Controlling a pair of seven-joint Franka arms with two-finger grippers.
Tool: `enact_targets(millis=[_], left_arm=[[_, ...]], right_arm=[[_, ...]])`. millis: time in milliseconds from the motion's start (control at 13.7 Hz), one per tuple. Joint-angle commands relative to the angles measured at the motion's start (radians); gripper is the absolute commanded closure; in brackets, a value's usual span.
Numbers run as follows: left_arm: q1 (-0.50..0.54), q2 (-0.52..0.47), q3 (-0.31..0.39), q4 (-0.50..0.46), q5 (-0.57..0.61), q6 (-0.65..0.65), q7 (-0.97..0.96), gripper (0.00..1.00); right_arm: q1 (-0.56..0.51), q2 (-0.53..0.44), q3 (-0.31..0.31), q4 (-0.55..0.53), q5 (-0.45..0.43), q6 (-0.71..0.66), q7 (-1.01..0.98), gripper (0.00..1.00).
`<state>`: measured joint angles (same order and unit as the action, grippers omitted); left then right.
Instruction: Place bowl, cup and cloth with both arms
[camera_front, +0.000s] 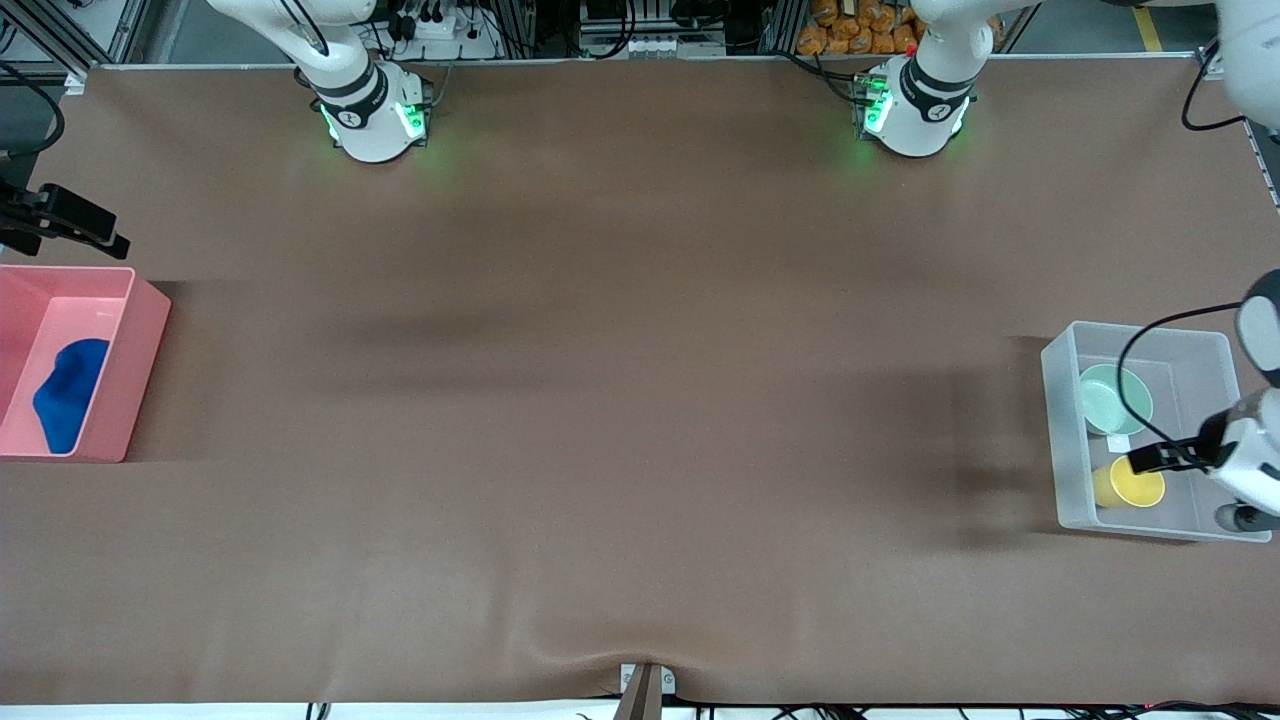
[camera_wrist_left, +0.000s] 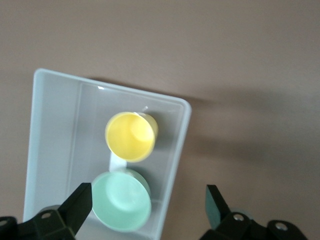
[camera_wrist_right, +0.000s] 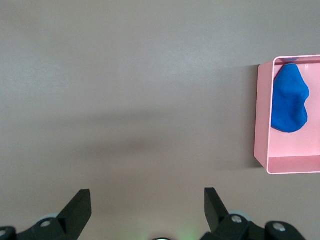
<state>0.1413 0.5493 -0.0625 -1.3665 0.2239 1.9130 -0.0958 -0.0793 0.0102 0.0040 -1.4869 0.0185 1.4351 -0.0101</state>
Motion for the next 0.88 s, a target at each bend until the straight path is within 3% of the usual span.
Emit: enact_targets(millis=[0,292,804], left_arm=[[-0.092,-0.046,0.082,-0.025,-0.079,-0.040,-0.030,0.00],[-0.112,-0.182,0.075,-0.058,-0.147,-0.199,-0.016,0.00],[-0.160,-0.543,0.073,-0.365,-0.152,-0.218,0.002,0.00]], right_arm=[[-0.013,0.014,0.008,0.019,0.020,-0.007,-0.008,0.00],[-0.013,0.014,0.008,0.019,0.021,-0.007,-0.010,0.00],[-0.013,0.014,0.008,0.019,0.021,-0.007,-0.010,0.00]])
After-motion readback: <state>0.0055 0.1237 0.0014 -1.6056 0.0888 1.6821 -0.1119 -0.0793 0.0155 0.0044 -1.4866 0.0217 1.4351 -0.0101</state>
